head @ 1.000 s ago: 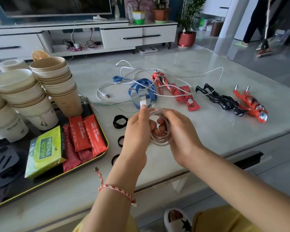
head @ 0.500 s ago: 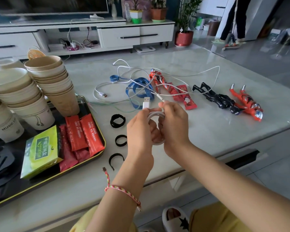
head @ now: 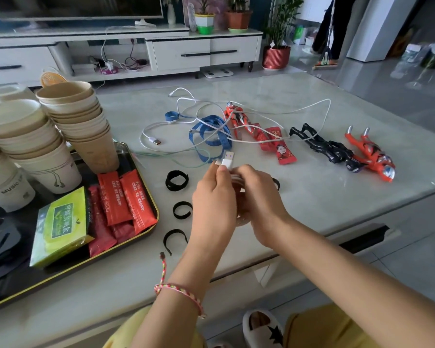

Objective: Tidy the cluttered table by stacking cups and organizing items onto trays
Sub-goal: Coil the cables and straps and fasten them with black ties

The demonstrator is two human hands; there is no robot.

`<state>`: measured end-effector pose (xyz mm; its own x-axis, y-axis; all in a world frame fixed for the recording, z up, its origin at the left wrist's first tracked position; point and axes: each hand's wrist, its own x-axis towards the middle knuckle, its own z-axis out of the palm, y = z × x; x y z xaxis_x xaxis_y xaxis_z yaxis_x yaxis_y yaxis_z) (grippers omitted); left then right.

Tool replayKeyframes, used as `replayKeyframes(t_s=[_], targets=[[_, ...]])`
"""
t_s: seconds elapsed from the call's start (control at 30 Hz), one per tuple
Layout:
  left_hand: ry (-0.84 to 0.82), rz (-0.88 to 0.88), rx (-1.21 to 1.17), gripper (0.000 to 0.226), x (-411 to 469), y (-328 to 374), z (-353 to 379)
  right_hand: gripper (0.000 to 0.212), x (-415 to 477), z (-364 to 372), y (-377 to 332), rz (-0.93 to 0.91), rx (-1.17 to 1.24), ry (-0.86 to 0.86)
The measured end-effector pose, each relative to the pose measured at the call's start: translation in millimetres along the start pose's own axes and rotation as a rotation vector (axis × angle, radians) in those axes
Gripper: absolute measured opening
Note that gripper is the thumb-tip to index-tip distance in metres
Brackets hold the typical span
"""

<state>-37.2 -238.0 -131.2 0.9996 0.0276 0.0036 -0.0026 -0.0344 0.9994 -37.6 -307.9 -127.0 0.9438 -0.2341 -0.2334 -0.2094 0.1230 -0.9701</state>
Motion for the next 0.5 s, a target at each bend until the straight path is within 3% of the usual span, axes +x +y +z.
replayKeyframes(t_s=[0.2,0.37,0.5], targets=[[-0.148,-0.117,-0.208,0.015,-4.5,6.2,-1.1,0.05,2.6,-9.3,0.7,-0.218,-0.16,-0.065],[-0.067,-0.084,-0.273,0.007,-6.7,6.7,2.6,0.03,4.1,-7.5,0.3,-0.193,0.009,-0.073],[0.003,-0.084,-0.369,0.018,-5.3,7.9,4.1,0.035,8.1,-4.4,-3.4,-0.173,0.181,-0.016]])
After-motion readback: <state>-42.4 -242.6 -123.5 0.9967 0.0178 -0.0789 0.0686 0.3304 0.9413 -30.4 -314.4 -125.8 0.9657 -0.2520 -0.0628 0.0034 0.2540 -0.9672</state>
